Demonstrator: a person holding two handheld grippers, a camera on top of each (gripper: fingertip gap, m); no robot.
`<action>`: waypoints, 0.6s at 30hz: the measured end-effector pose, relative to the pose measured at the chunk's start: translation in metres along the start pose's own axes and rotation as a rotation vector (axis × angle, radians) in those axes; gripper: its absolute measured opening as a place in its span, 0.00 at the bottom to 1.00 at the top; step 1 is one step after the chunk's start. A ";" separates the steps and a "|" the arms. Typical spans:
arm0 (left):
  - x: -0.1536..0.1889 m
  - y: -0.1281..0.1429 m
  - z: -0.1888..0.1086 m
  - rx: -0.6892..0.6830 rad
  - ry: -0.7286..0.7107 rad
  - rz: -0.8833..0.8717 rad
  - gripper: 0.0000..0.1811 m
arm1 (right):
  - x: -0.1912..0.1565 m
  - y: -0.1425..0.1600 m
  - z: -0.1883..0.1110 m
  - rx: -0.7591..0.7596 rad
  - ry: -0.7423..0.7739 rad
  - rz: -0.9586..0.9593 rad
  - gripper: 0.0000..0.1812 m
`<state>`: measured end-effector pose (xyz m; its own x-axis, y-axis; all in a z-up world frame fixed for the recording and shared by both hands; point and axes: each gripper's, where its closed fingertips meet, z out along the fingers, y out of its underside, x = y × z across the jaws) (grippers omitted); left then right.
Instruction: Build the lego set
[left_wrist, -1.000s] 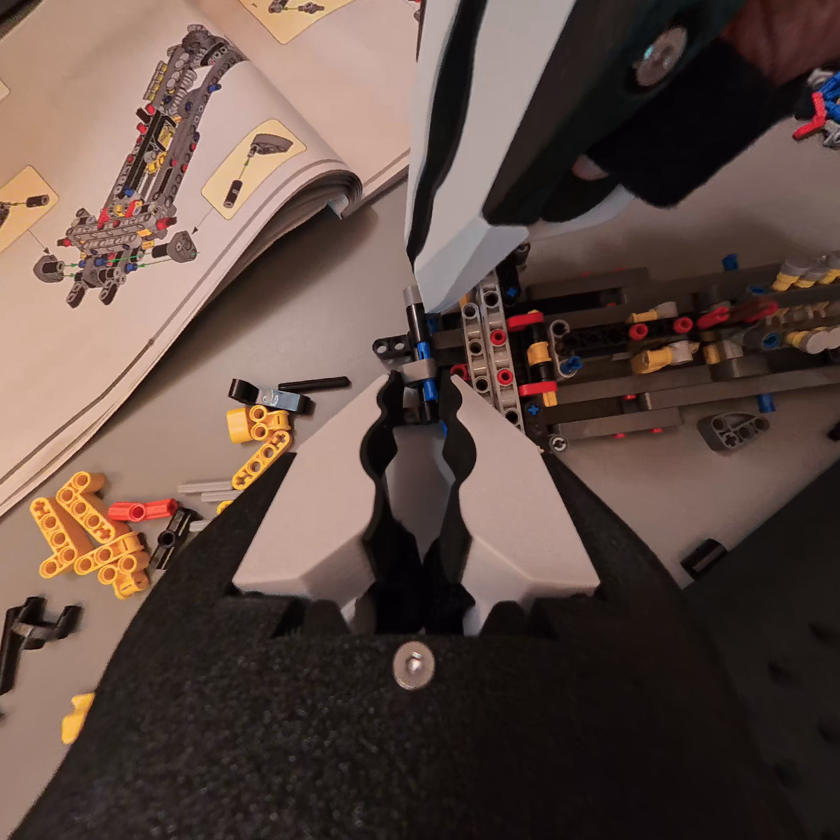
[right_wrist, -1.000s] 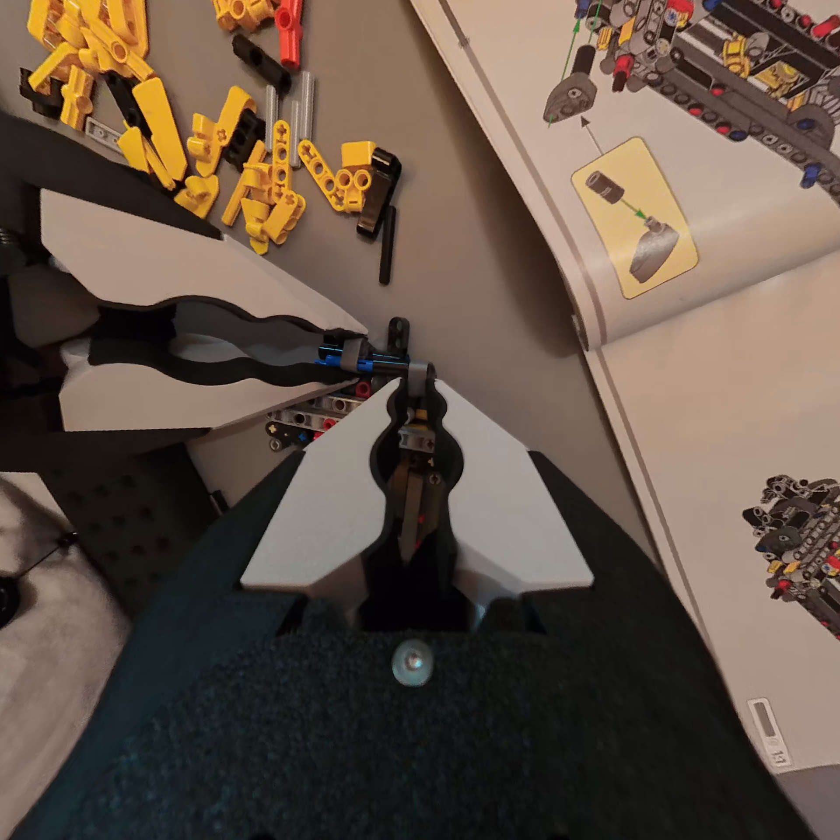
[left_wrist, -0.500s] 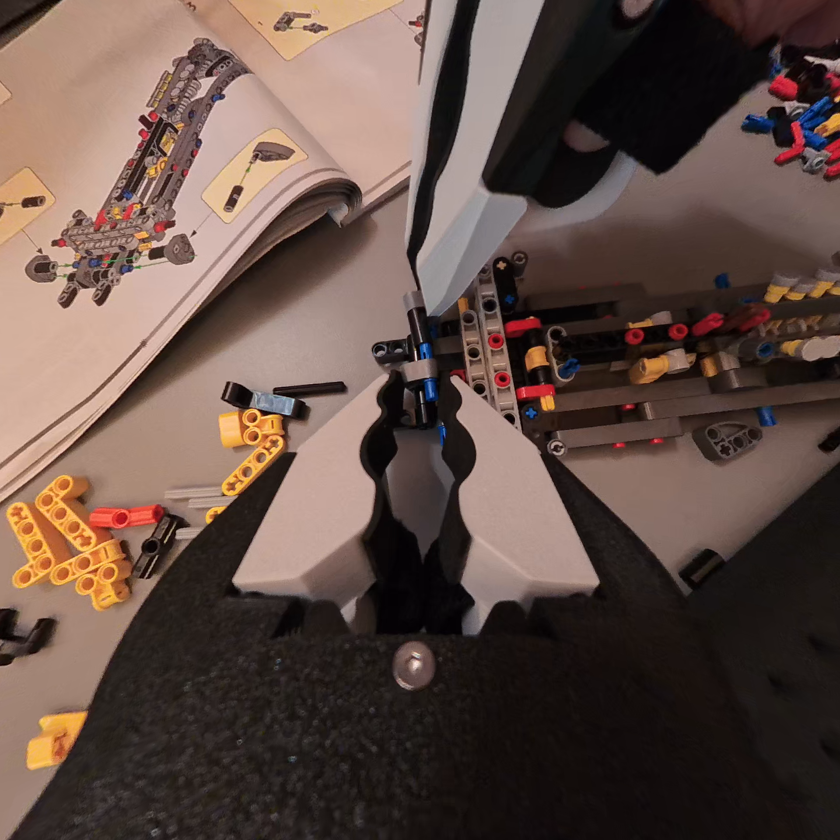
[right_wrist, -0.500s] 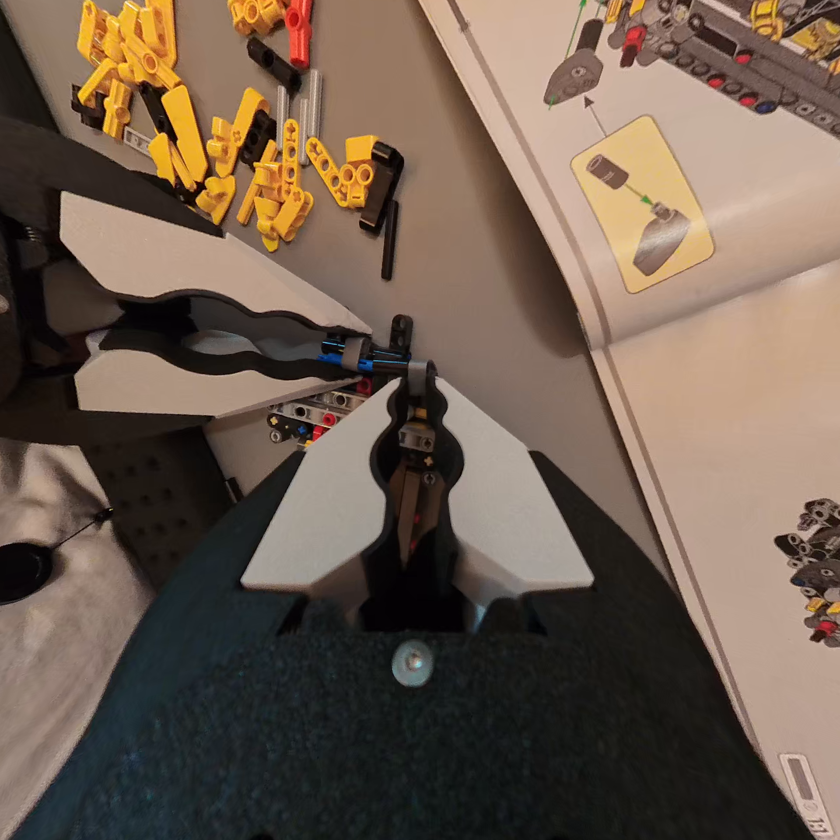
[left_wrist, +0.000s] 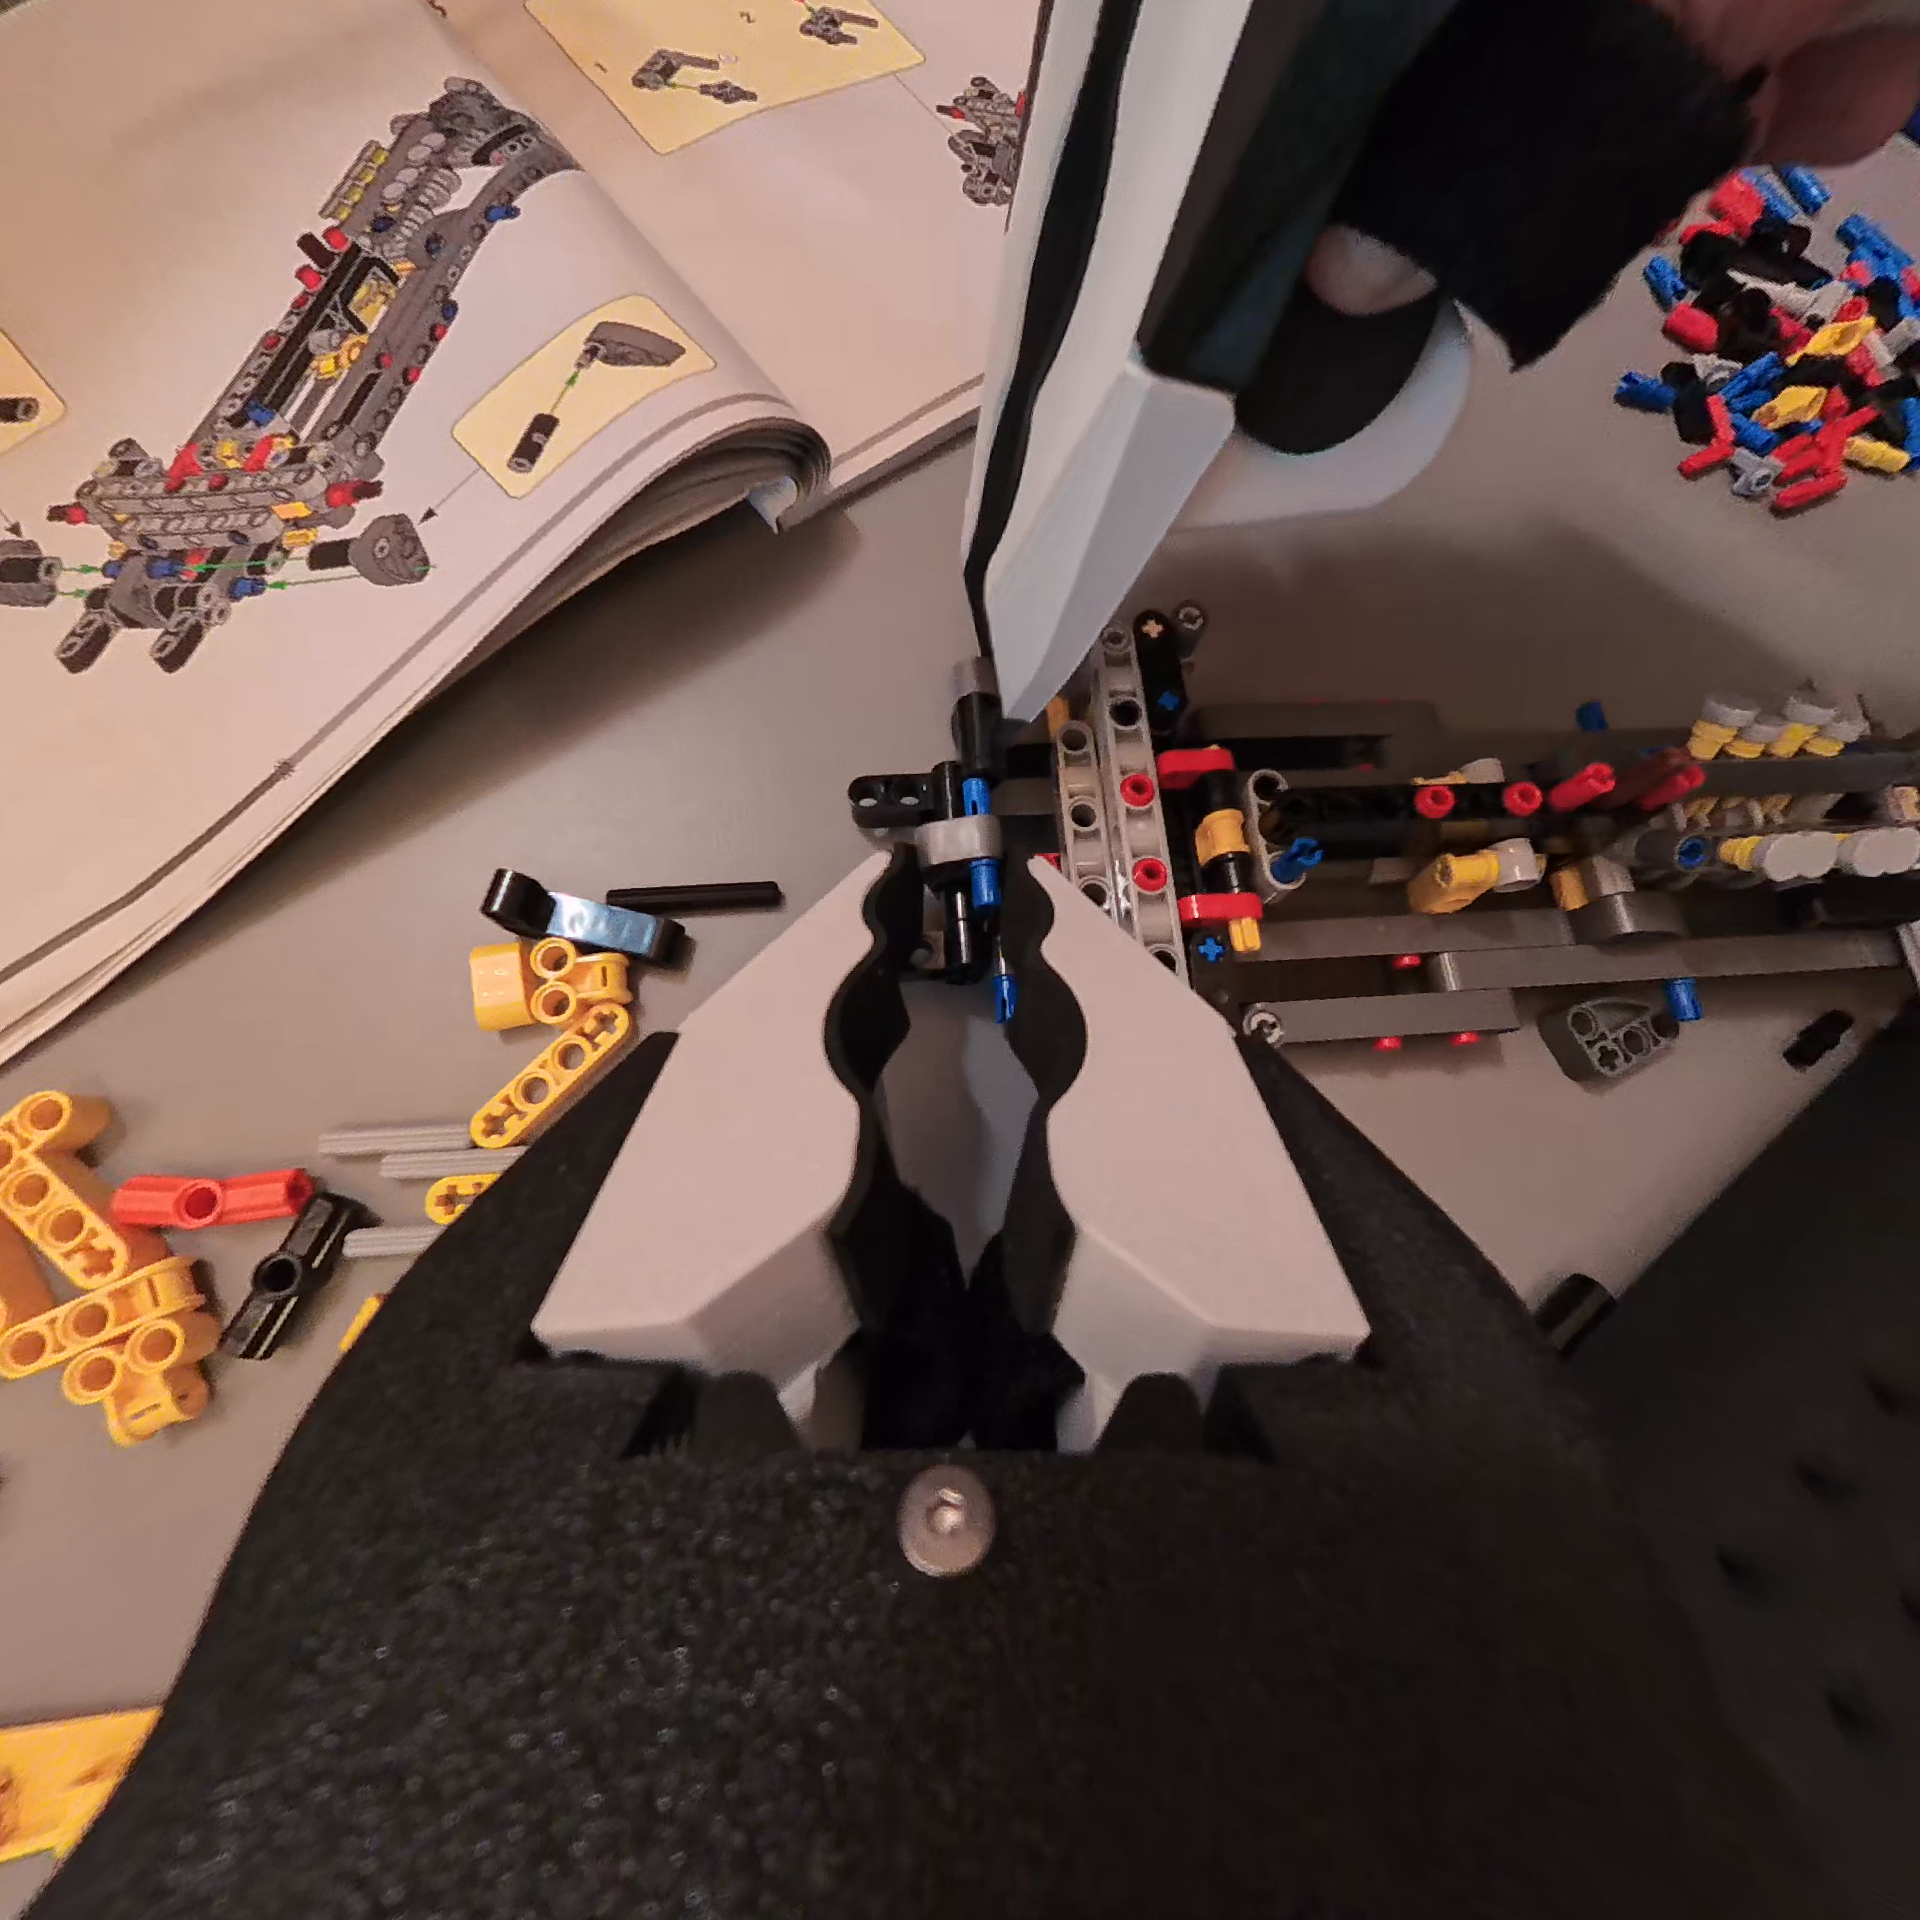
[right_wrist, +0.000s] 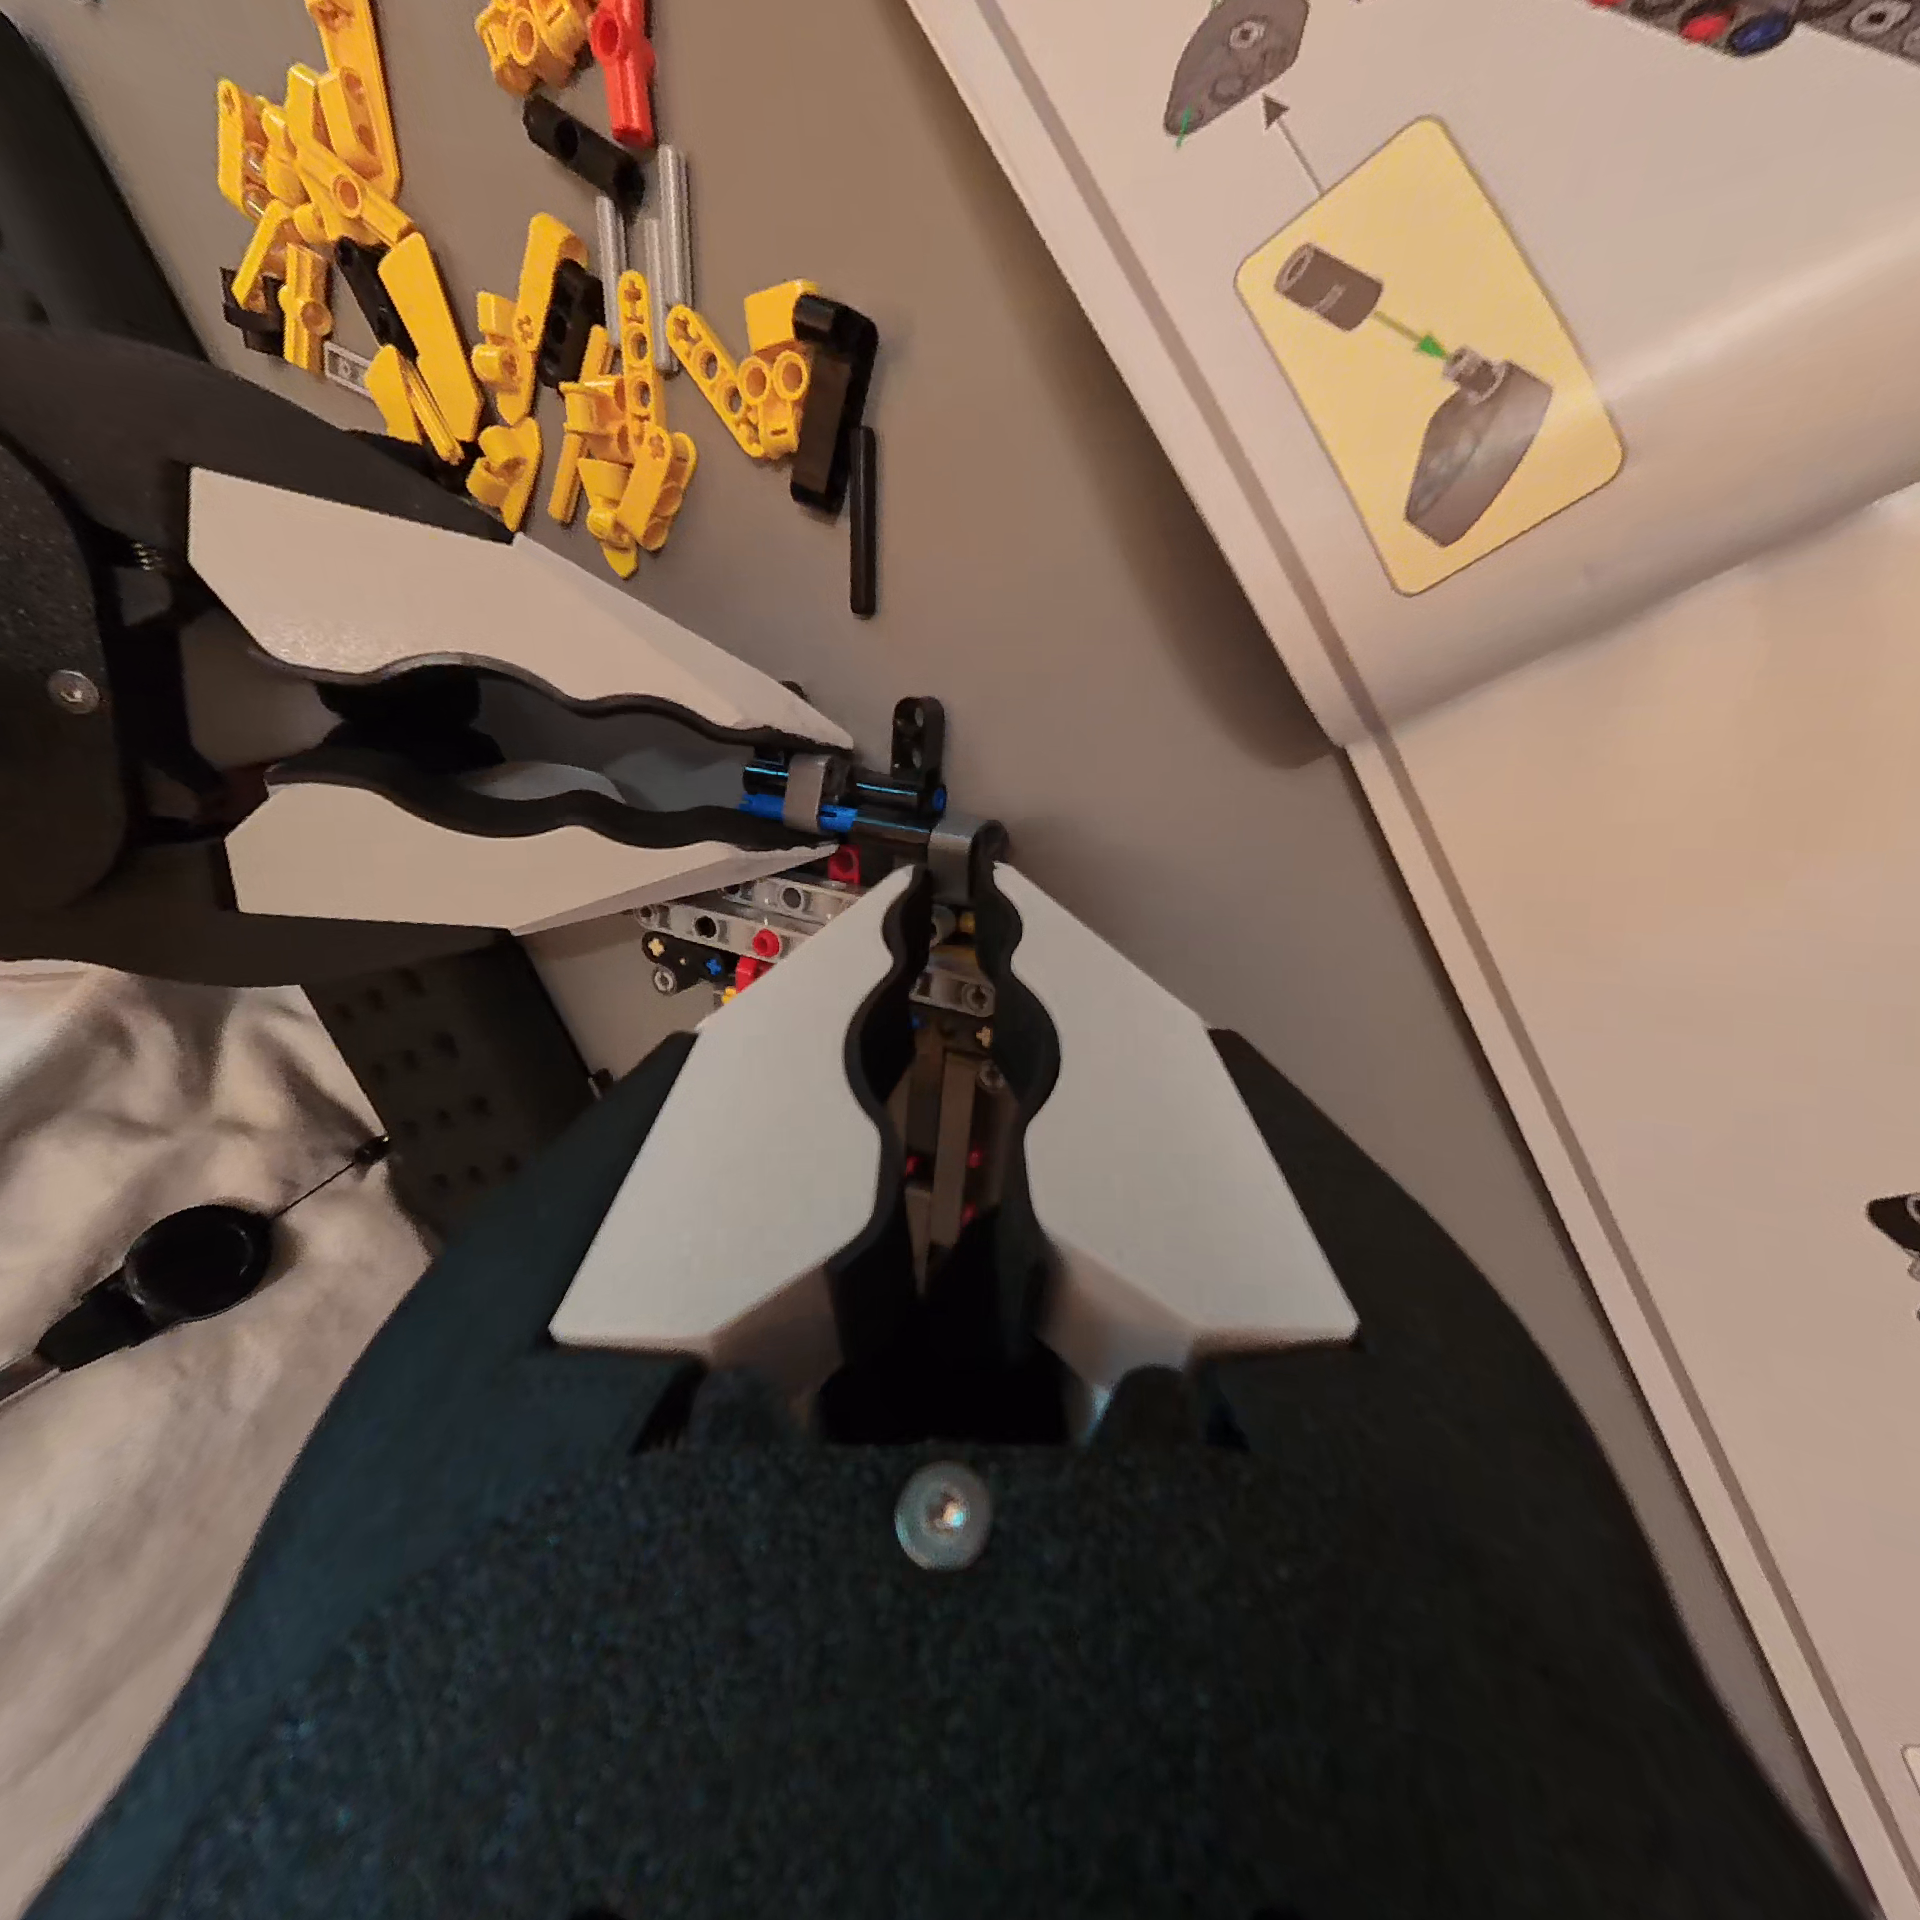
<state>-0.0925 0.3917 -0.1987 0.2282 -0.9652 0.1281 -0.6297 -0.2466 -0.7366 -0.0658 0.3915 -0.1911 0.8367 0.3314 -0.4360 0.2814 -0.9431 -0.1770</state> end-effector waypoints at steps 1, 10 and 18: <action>0.000 0.000 0.000 -0.001 0.004 -0.003 0.07 | 0.000 0.001 0.000 -0.009 -0.003 0.005 0.04; 0.000 0.001 0.000 0.012 0.009 0.021 0.07 | -0.001 -0.001 0.001 -0.065 0.042 0.004 0.04; 0.000 0.001 0.000 0.016 0.014 0.009 0.07 | -0.001 0.001 0.001 -0.054 0.131 -0.097 0.04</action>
<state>-0.0924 0.3914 -0.1994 0.2118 -0.9685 0.1310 -0.6198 -0.2368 -0.7482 -0.0664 0.3908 -0.1915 0.8576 0.4182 -0.2994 0.3856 -0.9080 -0.1637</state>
